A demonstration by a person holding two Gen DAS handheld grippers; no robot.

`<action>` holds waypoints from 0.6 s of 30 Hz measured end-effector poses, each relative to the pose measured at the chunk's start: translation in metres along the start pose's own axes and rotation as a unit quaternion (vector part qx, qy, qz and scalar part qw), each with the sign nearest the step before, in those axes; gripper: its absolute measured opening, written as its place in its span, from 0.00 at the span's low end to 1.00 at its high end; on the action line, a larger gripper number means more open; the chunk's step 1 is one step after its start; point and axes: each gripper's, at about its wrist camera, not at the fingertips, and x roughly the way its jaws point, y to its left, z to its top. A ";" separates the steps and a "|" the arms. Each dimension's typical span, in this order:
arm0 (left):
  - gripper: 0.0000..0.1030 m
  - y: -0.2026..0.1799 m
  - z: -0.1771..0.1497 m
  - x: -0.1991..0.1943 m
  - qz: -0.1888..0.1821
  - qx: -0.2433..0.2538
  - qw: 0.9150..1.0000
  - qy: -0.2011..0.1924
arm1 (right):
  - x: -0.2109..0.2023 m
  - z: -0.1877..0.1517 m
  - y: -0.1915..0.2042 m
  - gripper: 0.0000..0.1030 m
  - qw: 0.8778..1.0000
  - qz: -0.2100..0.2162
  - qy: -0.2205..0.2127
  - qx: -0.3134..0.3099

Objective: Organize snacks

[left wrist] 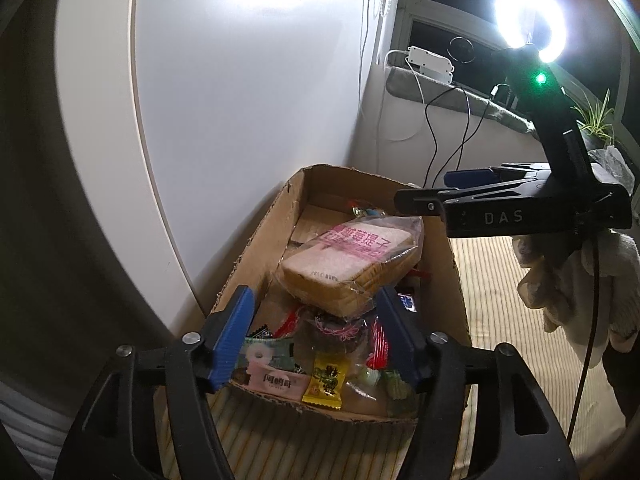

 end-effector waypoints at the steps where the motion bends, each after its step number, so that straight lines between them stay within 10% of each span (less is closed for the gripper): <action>1: 0.62 0.000 0.000 -0.001 0.000 -0.001 1.000 0.000 | -0.001 0.000 0.000 0.84 1.000 -0.001 0.000 0.001; 18: 0.63 -0.008 -0.015 -0.042 0.014 0.003 0.999 -0.038 | -0.060 -0.037 0.016 0.84 0.997 -0.027 -0.061 0.032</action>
